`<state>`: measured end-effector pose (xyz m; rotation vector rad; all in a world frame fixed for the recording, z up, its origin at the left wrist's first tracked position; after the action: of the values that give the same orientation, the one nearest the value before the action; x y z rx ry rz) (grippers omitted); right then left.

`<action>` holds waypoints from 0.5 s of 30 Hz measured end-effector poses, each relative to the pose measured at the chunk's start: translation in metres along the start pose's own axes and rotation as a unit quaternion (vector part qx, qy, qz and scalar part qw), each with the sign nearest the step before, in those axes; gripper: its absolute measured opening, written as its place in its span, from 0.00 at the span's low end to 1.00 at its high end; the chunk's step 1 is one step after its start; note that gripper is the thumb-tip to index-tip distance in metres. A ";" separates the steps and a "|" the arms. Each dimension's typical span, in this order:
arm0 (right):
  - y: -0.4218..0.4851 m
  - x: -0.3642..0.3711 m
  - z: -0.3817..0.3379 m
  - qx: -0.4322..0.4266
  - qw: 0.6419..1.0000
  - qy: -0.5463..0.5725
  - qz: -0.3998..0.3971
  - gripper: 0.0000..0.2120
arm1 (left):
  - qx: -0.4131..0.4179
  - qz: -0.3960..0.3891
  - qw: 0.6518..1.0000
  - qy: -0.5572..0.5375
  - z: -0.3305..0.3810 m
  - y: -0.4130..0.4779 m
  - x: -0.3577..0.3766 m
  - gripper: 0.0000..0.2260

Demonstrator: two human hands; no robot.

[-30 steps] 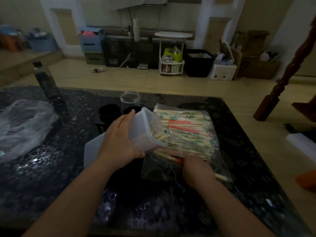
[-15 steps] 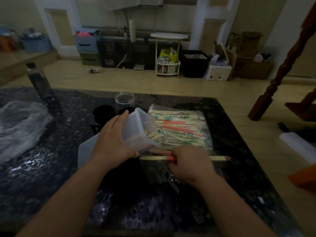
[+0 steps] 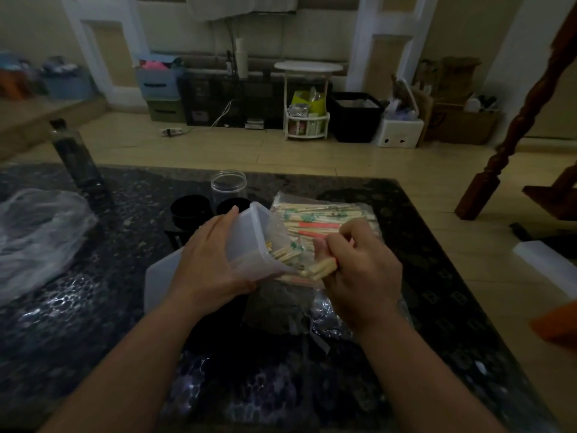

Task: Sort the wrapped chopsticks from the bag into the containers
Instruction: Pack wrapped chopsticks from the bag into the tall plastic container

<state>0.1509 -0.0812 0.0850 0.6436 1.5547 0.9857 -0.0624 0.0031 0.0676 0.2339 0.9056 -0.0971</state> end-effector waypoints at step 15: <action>0.012 0.004 -0.010 0.380 0.821 0.412 0.110 0.13 | -0.015 -0.009 1.000 0.019 0.009 -0.004 -0.004 0.58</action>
<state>0.1389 -0.0742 0.0932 1.0349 2.7657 0.8181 -0.0584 -0.0033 0.0751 0.2002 0.9464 -0.0968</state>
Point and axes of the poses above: each hand's wrist, its own y-axis towards the middle knuckle, its own x-axis out of the palm, z = x × y, the point moved 1 cm from there along y, towards the middle knuckle, and after that the axes turned 9 degrees about -x, right-handed, at the moved point
